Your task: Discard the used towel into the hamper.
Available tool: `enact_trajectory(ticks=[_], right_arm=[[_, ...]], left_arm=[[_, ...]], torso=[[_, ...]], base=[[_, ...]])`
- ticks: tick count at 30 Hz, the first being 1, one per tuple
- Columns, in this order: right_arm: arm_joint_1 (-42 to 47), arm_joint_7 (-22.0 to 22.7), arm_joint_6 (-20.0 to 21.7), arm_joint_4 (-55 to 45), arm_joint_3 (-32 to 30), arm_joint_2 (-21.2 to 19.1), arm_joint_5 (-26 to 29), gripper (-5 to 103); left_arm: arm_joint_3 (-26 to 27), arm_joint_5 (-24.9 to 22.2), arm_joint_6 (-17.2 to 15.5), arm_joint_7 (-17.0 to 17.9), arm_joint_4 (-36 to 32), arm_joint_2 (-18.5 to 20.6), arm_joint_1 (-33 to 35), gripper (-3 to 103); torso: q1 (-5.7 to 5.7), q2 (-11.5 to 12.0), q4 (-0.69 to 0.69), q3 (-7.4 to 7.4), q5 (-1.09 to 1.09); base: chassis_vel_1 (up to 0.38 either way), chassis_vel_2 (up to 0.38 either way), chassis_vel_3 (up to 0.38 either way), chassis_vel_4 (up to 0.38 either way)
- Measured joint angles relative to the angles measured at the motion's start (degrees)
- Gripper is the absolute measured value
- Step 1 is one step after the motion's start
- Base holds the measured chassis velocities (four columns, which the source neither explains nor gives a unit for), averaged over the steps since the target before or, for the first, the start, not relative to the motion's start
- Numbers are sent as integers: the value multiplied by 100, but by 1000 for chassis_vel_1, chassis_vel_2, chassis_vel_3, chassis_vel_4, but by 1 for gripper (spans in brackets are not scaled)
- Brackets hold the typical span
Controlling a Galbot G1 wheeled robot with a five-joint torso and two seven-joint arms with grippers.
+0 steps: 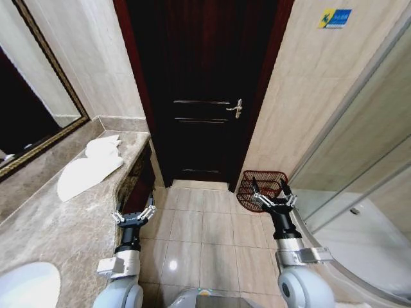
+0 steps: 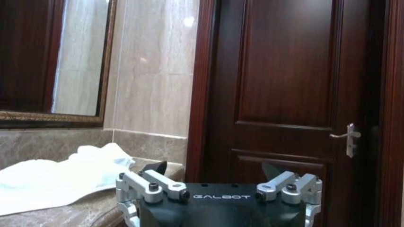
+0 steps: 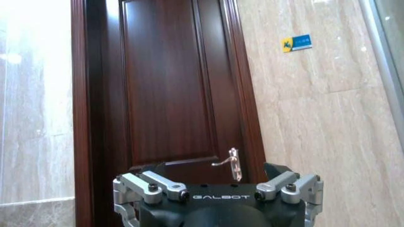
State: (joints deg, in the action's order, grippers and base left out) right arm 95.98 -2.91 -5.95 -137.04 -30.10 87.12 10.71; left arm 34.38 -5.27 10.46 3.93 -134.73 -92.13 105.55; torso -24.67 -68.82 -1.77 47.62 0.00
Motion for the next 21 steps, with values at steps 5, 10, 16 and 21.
enact_trajectory(ticks=[5,10,16,21], right_arm=[[-59,49,-4,4,-12,-21,11,100],[-152,89,63,2,-42,-27,-13,100],[-171,229,64,-2,-49,-44,5,100],[-161,290,25,5,-56,-86,41,100]], left_arm=[[26,5,-18,-3,18,0,1,98],[80,-4,-34,-4,10,0,-30,98],[97,-10,-60,-3,-104,0,-2,98],[94,17,-40,2,-159,0,70,98]], torso=[[0,0,0,0,0],[0,0,0,0,-1],[0,0,0,0,0],[0,0,0,0,0]], base=[[0,0,0,0],[0,0,0,0],[0,0,0,0],[0,0,0,0]])
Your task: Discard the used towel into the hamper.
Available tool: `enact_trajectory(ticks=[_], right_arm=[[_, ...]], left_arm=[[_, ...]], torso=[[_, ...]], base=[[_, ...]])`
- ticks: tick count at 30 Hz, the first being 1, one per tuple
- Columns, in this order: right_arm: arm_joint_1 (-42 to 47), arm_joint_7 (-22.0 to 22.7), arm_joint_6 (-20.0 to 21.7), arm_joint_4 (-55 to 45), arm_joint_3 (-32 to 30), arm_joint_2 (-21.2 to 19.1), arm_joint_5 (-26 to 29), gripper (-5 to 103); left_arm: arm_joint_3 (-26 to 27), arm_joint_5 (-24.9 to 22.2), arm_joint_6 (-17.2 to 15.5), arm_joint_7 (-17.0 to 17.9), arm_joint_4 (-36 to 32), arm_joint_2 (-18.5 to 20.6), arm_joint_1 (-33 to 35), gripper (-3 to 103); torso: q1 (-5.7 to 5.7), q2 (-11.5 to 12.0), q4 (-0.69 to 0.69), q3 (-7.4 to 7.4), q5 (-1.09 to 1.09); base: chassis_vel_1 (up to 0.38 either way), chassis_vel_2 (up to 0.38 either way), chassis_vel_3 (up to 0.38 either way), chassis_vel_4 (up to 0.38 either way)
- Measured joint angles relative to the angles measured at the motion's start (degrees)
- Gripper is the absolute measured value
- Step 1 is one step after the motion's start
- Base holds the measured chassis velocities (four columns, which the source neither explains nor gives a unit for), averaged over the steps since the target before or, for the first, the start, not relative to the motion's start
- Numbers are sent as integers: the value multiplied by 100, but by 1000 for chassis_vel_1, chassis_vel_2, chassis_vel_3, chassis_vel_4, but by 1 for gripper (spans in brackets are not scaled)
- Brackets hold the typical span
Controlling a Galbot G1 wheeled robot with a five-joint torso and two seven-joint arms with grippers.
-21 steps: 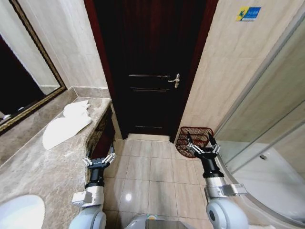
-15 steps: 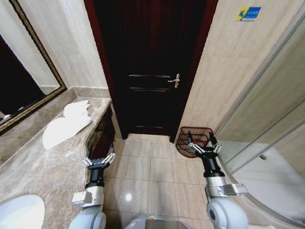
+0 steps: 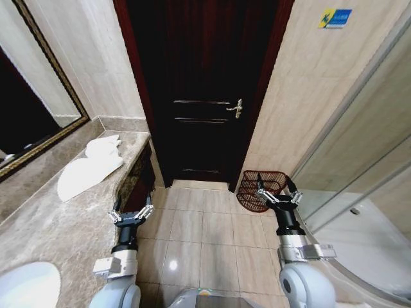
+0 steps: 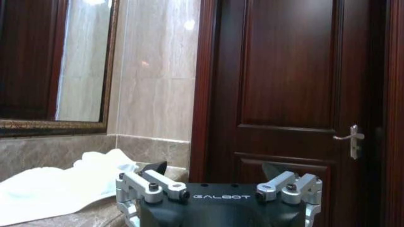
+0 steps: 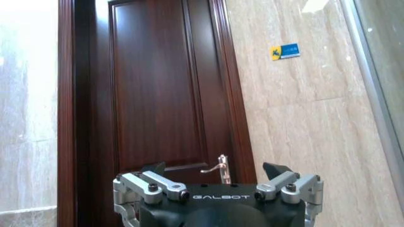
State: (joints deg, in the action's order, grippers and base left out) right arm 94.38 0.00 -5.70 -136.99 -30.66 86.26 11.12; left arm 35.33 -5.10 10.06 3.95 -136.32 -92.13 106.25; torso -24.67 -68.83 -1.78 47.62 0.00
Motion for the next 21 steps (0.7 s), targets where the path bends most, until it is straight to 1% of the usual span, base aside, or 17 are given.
enact_trajectory(ticks=[3,5,6,13,19,20,21], right_arm=[[95,-39,9,-51,4,-5,22,100],[101,-47,9,-53,8,-5,21,100],[113,-70,11,-55,20,0,3,100],[210,-160,24,-128,30,24,-59,100],[226,-258,27,-176,20,62,-71,100],[234,-276,27,-189,21,77,-73,100],[234,-276,27,-189,21,77,-73,100]], left_arm=[[2,163,85,15,-71,0,58,98],[3,176,97,24,-75,0,62,98],[25,201,156,70,-76,0,76,98],[169,19,373,118,-20,0,231,98],[179,-31,392,133,-68,0,232,98],[179,-33,391,133,-75,0,224,101],[179,-33,391,133,-75,0,224,101]], torso=[[0,0,1,0,0],[0,0,0,0,0],[0,0,0,0,0],[0,0,0,0,0],[0,0,0,0,0],[1,0,0,0,0],[1,0,0,0,0]], base=[[0,0,0,0],[0,0,0,0],[0,0,0,0],[0,0,0,0],[0,0,0,0],[0,0,0,0],[0,0,0,0]])
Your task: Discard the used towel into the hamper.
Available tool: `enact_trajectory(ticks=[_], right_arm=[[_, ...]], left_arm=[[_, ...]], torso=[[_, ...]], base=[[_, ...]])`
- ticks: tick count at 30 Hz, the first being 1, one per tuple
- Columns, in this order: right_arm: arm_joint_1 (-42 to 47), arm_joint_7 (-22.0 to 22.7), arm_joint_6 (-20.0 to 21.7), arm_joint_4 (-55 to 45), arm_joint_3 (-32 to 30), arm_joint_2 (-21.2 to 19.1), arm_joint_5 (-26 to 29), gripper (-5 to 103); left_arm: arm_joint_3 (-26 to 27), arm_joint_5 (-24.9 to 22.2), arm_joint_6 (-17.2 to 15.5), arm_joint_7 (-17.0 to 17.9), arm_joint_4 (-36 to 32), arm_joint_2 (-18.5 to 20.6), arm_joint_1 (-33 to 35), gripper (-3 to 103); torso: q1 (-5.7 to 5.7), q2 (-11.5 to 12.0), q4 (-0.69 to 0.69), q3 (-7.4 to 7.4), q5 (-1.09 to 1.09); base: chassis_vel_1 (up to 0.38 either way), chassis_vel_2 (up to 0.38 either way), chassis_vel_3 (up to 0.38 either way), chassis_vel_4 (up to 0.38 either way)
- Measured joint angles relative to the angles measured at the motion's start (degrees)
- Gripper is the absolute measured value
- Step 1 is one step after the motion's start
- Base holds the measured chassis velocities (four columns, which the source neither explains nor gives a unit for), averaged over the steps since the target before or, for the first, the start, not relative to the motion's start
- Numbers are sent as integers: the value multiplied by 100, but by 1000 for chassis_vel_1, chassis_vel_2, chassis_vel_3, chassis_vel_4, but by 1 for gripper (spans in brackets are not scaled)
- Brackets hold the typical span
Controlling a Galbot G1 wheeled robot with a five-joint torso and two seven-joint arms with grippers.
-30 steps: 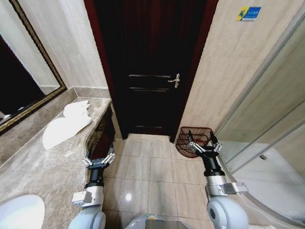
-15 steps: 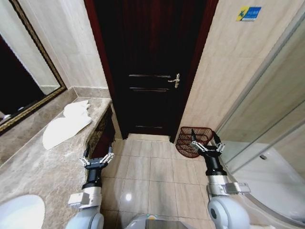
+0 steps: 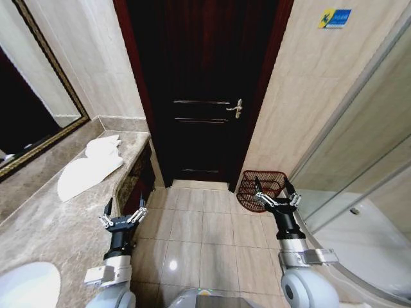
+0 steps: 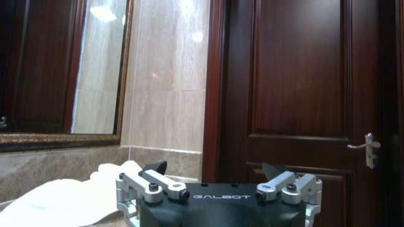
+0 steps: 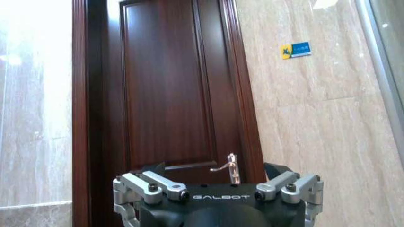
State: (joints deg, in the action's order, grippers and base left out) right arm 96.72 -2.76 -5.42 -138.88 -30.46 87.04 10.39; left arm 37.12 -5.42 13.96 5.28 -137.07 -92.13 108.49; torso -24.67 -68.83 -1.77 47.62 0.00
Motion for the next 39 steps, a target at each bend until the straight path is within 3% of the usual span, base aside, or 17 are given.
enact_trajectory(ticks=[16,39], right_arm=[[19,-113,-33,81,-24,-18,18,100],[-36,-306,30,40,-32,-20,59,100]], left_arm=[[-80,-36,4,63,160,0,-102,97],[-57,-247,-272,41,-109,0,-206,97]], torso=[[0,0,0,0,1],[-1,0,0,0,0]], base=[[-23,25,22,-28],[-98,101,101,-105]])
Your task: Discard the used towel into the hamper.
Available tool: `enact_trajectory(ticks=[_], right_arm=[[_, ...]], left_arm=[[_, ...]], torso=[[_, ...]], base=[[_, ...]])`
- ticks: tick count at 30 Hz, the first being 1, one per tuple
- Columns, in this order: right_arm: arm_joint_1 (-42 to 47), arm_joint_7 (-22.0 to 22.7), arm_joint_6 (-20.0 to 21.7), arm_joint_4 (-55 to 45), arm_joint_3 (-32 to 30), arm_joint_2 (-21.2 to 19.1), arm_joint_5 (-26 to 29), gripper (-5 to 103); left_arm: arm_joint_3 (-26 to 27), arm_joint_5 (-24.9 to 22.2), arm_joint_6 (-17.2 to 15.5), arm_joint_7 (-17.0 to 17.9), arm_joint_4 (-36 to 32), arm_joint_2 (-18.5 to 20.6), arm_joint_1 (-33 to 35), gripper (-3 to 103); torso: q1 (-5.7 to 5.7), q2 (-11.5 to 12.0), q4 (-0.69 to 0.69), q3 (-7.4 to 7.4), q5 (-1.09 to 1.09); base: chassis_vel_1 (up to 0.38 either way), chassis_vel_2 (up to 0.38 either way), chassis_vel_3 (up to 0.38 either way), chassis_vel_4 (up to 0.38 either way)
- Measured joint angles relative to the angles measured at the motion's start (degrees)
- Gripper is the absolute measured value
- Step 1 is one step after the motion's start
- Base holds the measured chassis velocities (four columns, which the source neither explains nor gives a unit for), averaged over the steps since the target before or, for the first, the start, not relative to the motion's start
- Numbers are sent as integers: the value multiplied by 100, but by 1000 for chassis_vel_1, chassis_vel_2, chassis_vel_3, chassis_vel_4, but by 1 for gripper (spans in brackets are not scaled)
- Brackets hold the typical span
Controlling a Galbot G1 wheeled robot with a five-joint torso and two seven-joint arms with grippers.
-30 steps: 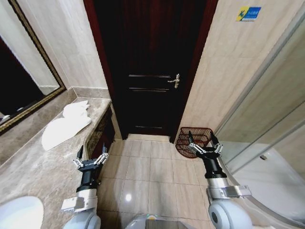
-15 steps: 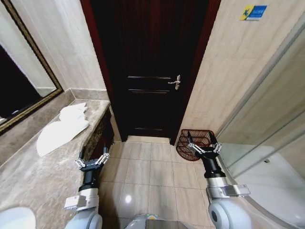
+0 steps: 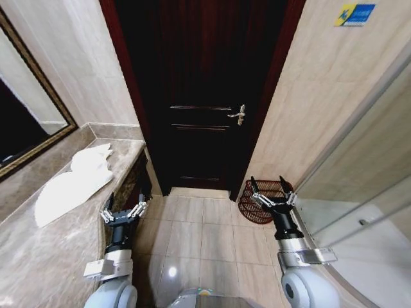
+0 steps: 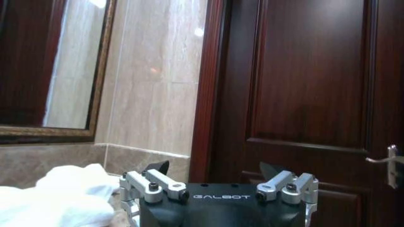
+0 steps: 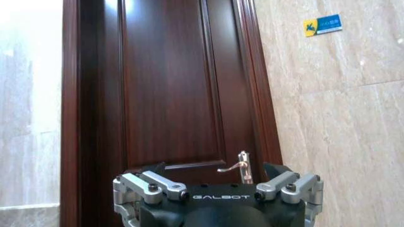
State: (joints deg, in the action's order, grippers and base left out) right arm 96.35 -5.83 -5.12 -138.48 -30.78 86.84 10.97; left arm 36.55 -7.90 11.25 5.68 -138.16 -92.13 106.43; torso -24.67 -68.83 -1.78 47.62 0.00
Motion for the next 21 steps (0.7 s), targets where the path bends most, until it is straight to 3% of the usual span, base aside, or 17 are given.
enact_trajectory(ticks=[12,17,21], right_arm=[[-34,273,-50,45,24,73,-162,100],[-70,343,-83,76,5,34,-172,100],[-72,433,-83,82,1,14,-202,100]], left_arm=[[121,-18,-57,27,-107,0,-30,97],[349,-86,-400,209,-344,-1,-140,97],[390,-68,-94,-38,-300,-1,-249,98]], torso=[[-2,1,0,1,-2],[-3,1,1,1,1],[2,0,1,-1,1]], base=[[-137,135,142,-135],[-48,50,50,-29],[0,0,0,0]])
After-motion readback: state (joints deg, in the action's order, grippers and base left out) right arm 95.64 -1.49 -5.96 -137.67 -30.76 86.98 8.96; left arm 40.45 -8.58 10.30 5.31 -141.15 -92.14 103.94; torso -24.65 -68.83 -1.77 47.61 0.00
